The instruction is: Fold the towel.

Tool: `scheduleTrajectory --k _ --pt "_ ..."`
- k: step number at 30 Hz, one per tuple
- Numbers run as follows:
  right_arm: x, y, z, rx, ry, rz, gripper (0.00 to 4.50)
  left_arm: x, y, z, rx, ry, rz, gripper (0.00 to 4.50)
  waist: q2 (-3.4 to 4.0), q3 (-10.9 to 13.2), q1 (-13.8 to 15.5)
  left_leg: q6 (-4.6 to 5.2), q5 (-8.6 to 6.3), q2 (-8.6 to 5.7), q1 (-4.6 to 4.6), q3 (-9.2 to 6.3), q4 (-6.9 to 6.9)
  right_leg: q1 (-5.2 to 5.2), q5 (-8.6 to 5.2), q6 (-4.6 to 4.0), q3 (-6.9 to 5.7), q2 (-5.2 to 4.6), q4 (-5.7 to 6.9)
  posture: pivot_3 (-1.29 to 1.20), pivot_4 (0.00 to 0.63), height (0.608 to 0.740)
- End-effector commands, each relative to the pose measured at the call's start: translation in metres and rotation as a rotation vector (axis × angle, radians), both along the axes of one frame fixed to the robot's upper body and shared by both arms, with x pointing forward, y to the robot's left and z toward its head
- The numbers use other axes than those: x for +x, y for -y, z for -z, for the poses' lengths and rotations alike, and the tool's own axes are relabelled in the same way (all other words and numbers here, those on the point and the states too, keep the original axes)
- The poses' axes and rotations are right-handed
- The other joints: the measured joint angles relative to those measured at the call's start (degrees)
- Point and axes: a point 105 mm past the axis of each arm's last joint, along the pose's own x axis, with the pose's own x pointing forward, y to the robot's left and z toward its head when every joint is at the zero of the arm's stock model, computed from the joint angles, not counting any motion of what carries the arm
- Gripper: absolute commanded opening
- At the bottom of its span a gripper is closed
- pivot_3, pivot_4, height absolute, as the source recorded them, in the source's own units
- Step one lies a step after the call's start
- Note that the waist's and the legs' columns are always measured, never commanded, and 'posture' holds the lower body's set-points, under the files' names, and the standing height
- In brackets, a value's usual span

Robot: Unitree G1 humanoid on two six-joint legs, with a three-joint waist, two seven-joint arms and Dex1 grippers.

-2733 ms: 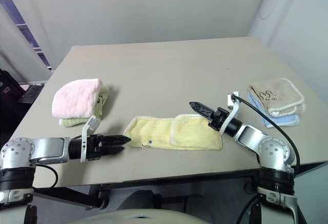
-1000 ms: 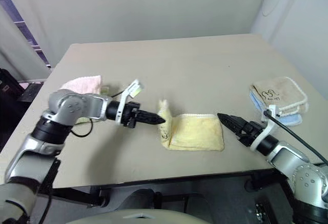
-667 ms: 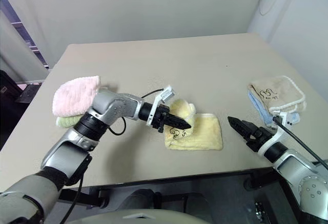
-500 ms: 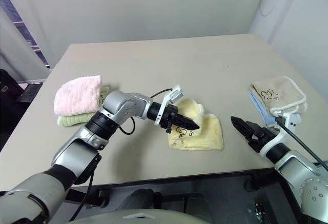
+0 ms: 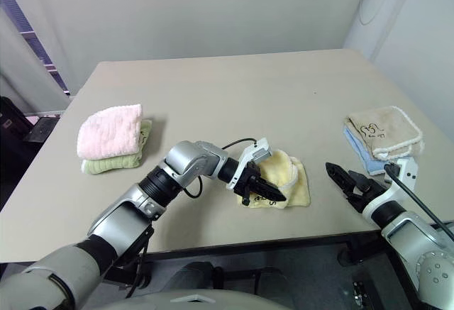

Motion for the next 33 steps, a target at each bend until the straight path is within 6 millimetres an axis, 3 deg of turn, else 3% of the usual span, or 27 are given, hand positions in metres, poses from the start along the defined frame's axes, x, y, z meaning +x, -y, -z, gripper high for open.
scheduleTrajectory --k 1,2,12,13,16,17,19,23,26,29,33 --pt "0.004 -0.003 -0.013 -0.027 0.059 -0.003 4.5 0.0 0.0 -0.008 -0.047 0.025 0.031 0.51 0.01 0.0 0.0 0.0 0.0 0.0 0.0 -0.02 -0.01 0.0 0.0 0.0 -0.03 0.0 0.0 0.0 0.0 0.74" --pt "0.004 -0.004 -0.013 -0.037 0.064 -0.008 4.5 -0.003 0.0 -0.01 -0.058 0.012 0.041 0.64 0.02 -0.01 0.0 0.01 0.01 0.0 0.0 -0.04 -0.02 -0.01 0.0 0.0 -0.05 0.0 0.0 0.0 0.0 0.74" --pt "0.007 -0.006 -0.017 -0.034 0.093 -0.019 4.5 -0.012 -0.002 -0.025 -0.159 -0.004 0.079 4.29 0.1 -0.06 0.0 0.09 0.05 0.0 0.0 -0.06 0.02 0.02 -0.01 0.01 -0.08 0.0 0.03 0.0 0.0 0.74" --pt "0.007 -0.006 -0.019 -0.031 0.102 -0.017 4.5 -0.012 -0.002 -0.033 -0.198 0.003 0.088 4.45 0.1 -0.06 0.0 0.09 0.05 0.0 0.0 -0.06 0.03 0.02 -0.01 0.01 -0.08 0.0 0.03 0.0 0.0 0.74" --pt "0.009 -0.008 -0.038 -0.008 0.189 -0.031 4.5 -0.006 -0.008 -0.067 -0.348 0.027 0.074 4.45 0.12 -0.07 -0.04 0.09 0.05 0.0 0.0 -0.07 0.03 0.02 -0.01 0.01 -0.09 0.0 0.04 0.0 0.0 0.74" --pt "0.009 -0.011 -0.047 -0.017 0.228 -0.048 4.31 -0.004 -0.012 -0.078 -0.385 0.036 0.073 4.49 0.15 -0.07 -0.03 0.09 0.05 0.0 0.01 -0.07 0.03 0.02 -0.01 0.01 -0.09 0.01 0.04 0.0 0.0 0.74" --pt "0.006 -0.025 -0.065 -0.023 0.304 -0.127 3.85 0.002 -0.02 -0.092 -0.423 0.106 0.056 4.5 0.18 -0.07 -0.06 0.12 0.07 0.01 0.01 -0.08 0.02 0.02 -0.01 0.02 -0.1 0.02 0.05 0.0 0.0 0.74" --pt "0.007 -0.048 -0.088 -0.068 0.386 -0.252 2.44 0.025 -0.035 -0.1 -0.415 0.243 -0.058 4.5 0.18 -0.07 0.03 0.13 0.08 0.08 0.14 -0.08 0.05 0.14 0.0 0.02 -0.09 0.16 0.07 0.0 0.0 0.74" --pt "0.008 -0.067 -0.102 -0.093 0.432 -0.356 1.3 0.037 -0.055 -0.101 -0.392 0.287 -0.11 3.87 0.13 -0.05 0.02 0.11 0.07 0.09 0.34 -0.1 0.07 0.38 -0.01 0.01 -0.11 0.17 0.05 0.0 0.0 0.74" --pt "0.006 -0.089 -0.102 -0.112 0.433 -0.487 0.13 0.039 -0.072 -0.102 -0.388 0.29 -0.132 2.78 0.13 -0.05 -0.09 0.1 0.06 0.08 0.34 -0.09 0.08 0.37 -0.01 0.0 -0.11 0.15 0.04 0.0 0.0 0.74" --pt "0.007 -0.1 -0.08 -0.112 0.363 -0.583 0.0 0.03 -0.087 -0.079 -0.343 0.287 -0.085 1.28 0.12 -0.06 0.05 0.11 0.06 0.09 0.32 -0.12 0.03 0.35 -0.01 -0.01 -0.1 0.14 0.0 0.0 0.0 0.74"
